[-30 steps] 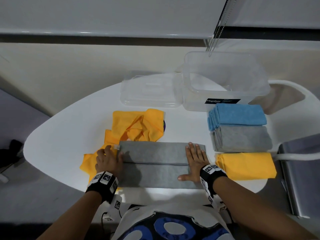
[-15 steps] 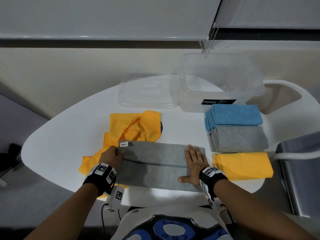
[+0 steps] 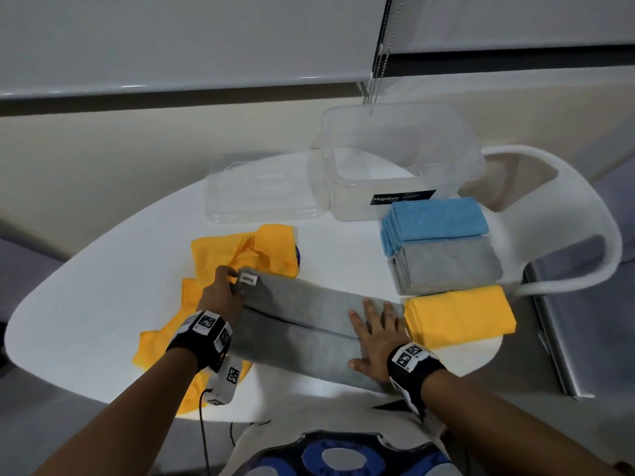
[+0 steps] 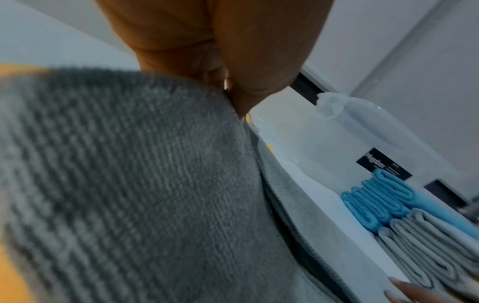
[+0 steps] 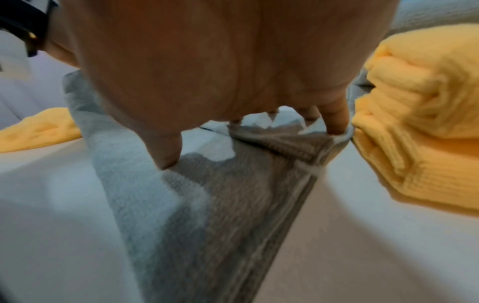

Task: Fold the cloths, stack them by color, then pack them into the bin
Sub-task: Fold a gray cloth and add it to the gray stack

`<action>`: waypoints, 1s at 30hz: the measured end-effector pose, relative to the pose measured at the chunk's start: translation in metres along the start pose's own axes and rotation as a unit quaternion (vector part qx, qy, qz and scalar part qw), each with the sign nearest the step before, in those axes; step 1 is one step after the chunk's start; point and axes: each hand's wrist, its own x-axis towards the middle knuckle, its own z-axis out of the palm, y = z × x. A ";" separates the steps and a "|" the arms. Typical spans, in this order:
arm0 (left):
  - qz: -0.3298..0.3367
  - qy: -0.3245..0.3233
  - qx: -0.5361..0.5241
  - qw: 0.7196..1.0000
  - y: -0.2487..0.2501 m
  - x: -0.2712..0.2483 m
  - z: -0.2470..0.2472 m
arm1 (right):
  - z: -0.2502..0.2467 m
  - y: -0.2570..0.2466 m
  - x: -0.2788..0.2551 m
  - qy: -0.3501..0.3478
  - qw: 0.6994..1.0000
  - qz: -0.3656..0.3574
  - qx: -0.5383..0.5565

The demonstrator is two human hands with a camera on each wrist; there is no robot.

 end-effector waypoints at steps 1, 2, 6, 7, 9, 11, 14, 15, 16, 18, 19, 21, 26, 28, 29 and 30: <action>0.016 -0.004 0.000 1.000 0.010 0.004 -0.002 | -0.002 0.000 -0.002 0.004 1.000 -0.001 -0.001; 0.037 -0.013 0.003 0.999 0.021 0.011 -0.005 | -0.005 0.001 -0.005 0.010 1.000 -0.003 0.002; 0.133 -0.059 0.099 0.984 0.075 0.054 -0.009 | -0.013 0.006 -0.009 0.027 0.999 -0.003 0.018; 0.153 -0.057 0.132 0.978 0.090 0.064 -0.005 | -0.014 0.007 -0.009 0.025 0.999 0.002 0.028; 0.186 -0.037 0.190 0.963 0.121 0.078 0.006 | -0.016 0.007 -0.010 0.012 0.998 0.008 0.056; 0.224 -0.025 0.215 0.950 0.149 0.086 0.024 | -0.014 0.007 -0.011 -0.013 0.995 0.005 0.100; 0.245 -0.042 0.221 0.943 0.167 0.085 0.055 | -0.008 0.007 -0.018 -0.051 0.982 -0.015 0.181; 0.254 -0.044 0.224 0.940 0.166 0.082 0.064 | -0.007 0.008 -0.020 -0.054 0.980 -0.019 0.190; 0.262 -0.047 0.223 0.938 0.161 0.076 0.072 | -0.007 0.010 -0.021 -0.054 0.980 -0.026 0.190; 0.264 -0.069 0.212 0.938 0.146 0.061 0.082 | -0.007 0.015 -0.021 -0.045 0.979 -0.053 0.189; 0.262 -0.081 0.210 0.939 0.137 0.053 0.086 | -0.007 0.018 -0.021 -0.027 0.979 -0.070 0.187; 0.256 -0.087 0.213 0.939 0.114 0.034 0.091 | -0.003 0.025 -0.018 0.041 0.983 -0.107 0.146; 0.287 -0.093 0.279 0.912 0.045 -0.013 0.099 | -0.004 0.035 -0.009 0.048 0.980 -0.191 0.038; 0.278 -0.129 0.285 0.908 0.025 -0.028 0.103 | -0.002 0.037 -0.008 0.043 0.978 -0.200 0.037; 0.270 -0.141 0.288 0.908 0.017 -0.035 0.106 | -0.001 0.038 -0.008 0.048 0.977 -0.203 0.041; 0.263 -0.145 0.294 0.908 0.010 -0.040 0.109 | -0.001 0.039 -0.010 0.049 0.977 -0.204 0.045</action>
